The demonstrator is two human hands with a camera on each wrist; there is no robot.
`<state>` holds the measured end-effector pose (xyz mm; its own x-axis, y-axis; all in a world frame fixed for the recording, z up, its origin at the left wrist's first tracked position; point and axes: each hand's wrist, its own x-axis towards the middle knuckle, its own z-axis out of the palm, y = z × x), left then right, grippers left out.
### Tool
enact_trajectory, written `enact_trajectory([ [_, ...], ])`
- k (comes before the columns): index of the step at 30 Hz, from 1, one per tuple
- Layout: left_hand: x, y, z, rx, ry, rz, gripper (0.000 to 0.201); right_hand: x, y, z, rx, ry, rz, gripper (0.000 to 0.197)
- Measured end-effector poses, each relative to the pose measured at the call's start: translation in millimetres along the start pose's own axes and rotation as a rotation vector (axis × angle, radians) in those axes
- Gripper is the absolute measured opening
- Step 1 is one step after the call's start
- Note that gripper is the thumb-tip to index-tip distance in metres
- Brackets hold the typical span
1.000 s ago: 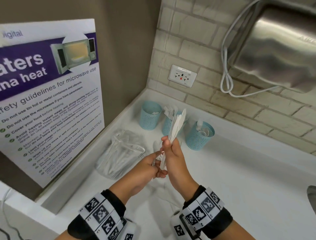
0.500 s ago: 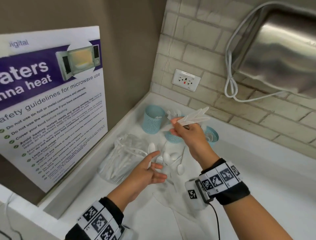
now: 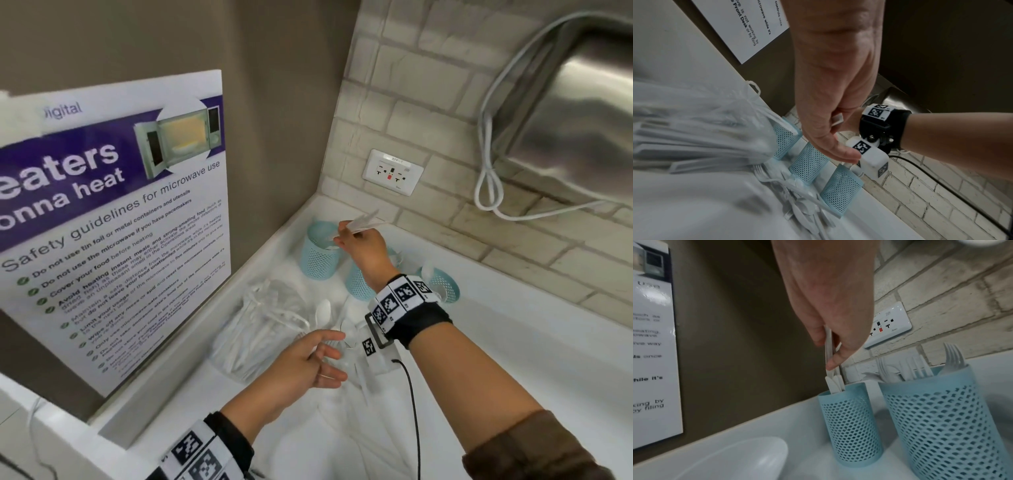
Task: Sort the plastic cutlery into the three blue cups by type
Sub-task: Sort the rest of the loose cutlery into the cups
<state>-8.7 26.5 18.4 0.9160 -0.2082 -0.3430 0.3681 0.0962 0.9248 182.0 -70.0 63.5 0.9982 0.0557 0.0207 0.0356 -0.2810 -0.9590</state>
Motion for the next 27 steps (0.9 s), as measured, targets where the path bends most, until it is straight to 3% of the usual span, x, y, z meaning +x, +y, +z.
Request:
enact_trajectory([
  [5,0,0,-2,0.023,0.001,-0.005,0.054,8,4,4,-0.077,-0.018,0.011,0.009],
  [8,-2,4,-1,0.034,-0.002,0.007,0.057,7,-1,-1,-0.115,-0.035,0.041,0.046],
  [11,-4,7,0,0.043,0.006,0.039,0.058,0,-6,-7,-0.144,-0.042,0.01,0.052],
  [15,-3,7,1,0.003,0.055,0.073,0.042,-23,-11,-17,-0.117,-0.071,-0.048,0.043],
  [17,-2,7,1,-0.015,0.08,0.092,0.034,-39,-9,-23,-0.323,-0.114,-0.074,0.041],
  [20,-3,8,1,0.006,0.07,0.116,0.024,-67,2,-36,-0.603,-0.3,-0.032,0.046],
  [23,-4,8,4,0.055,0.03,0.106,0.016,-91,11,-54,-0.454,-0.388,0.009,0.026],
  [27,-4,7,10,0.122,-0.021,0.073,0.012,-107,8,-85,-0.37,-0.28,-0.012,0.016],
])
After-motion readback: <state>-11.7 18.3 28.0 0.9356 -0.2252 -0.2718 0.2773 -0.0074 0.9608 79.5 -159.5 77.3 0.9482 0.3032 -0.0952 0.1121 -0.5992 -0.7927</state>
